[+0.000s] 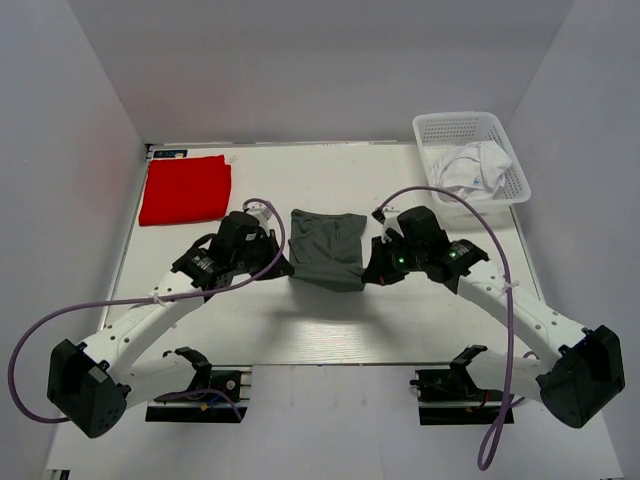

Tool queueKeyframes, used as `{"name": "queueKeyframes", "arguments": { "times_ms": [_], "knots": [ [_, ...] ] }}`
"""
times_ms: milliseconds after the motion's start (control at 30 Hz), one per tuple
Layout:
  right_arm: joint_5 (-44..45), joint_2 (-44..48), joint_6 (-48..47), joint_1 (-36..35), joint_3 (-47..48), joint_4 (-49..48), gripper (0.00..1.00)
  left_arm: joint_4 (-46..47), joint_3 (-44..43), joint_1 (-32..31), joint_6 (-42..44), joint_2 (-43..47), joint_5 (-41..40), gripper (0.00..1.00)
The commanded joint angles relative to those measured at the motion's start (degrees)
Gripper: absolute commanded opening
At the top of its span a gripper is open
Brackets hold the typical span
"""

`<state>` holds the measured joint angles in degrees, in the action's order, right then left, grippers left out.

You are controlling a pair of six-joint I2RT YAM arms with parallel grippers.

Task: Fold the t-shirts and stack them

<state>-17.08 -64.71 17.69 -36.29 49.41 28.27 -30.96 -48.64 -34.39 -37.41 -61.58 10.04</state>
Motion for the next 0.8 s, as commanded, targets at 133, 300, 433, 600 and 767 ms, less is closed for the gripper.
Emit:
{"name": "queueKeyframes", "arguments": {
  "times_ms": [133, 300, 433, 600, 767],
  "knots": [
    [2.15, -7.26, -1.26, 3.76, 8.24, 3.11, 0.0, 0.47, -6.27, 1.69, -3.28, -2.83, -10.47, 0.0],
    [0.91, -10.78, -1.78, 6.31, 11.93, 1.17, 0.0, -3.84, -12.08, 1.7, -4.87, -8.63, -20.75, 0.0],
    [-0.14, -13.69, -1.7, 8.17, 15.89, 1.35, 0.0, -3.06, -16.56, 1.7, -4.87, -13.2, -22.52, 0.0],
    [-2.16, -16.68, -1.7, 10.8, 18.88, 0.91, 0.0, -1.92, -21.66, 2.83, -4.34, -19.35, -25.42, 0.0],
    [-4.98, -21.16, -3.89, 13.18, 22.13, 2.14, 0.0, -1.91, -26.85, 4.6, -3.2, -25.33, -26.57, 0.0]
  ]
}}
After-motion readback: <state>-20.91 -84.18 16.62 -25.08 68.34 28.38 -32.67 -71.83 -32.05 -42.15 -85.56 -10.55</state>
